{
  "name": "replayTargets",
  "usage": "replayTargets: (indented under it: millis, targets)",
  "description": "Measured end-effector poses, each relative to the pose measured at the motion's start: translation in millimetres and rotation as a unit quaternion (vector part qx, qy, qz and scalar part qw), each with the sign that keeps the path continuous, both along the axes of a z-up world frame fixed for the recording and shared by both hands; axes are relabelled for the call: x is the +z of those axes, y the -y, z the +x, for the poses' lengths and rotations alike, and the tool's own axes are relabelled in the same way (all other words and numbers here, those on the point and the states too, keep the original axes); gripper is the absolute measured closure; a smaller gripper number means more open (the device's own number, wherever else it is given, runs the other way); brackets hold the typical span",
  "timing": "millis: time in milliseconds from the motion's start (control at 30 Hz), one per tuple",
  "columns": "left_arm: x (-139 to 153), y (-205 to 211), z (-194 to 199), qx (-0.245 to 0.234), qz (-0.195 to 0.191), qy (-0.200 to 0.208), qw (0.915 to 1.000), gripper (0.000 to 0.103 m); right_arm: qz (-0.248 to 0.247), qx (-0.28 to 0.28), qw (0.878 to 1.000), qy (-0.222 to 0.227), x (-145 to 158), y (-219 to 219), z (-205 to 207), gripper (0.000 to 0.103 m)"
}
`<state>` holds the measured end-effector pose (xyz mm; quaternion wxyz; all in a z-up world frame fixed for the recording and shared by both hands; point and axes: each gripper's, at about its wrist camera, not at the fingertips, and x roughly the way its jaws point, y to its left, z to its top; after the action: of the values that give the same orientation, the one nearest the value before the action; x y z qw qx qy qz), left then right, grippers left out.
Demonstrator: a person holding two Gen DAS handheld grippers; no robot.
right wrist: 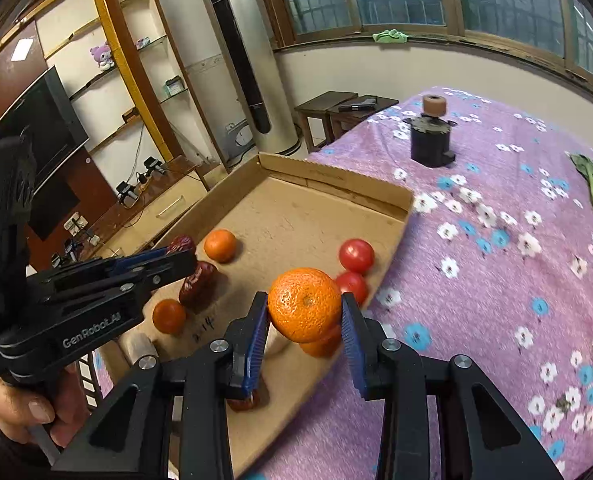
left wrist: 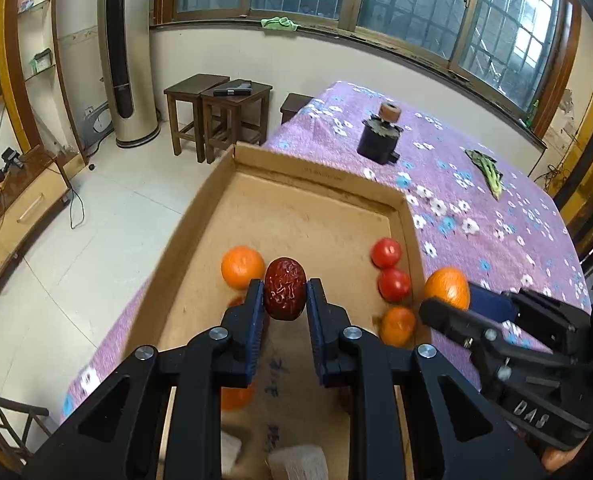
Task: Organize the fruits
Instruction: 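Carry the red date and orange over the tray with both grippers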
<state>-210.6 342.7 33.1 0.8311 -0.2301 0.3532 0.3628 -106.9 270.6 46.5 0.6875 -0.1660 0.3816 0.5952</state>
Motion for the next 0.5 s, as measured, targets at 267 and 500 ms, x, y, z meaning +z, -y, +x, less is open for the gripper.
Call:
replayTargets:
  millis: [267,500]
  targets:
    - [6,-33,22,0.003,0.005,-0.015,0.9999,0.084,-0.012,0.017,1.000,-0.002,-6,-34,-2,0.067]
    - [-5,-51,48,-0.004,0.004,-0.035,0.9994,0.084,-0.024,0.025,0.999,-0.010,-17,-54,0,0.068]
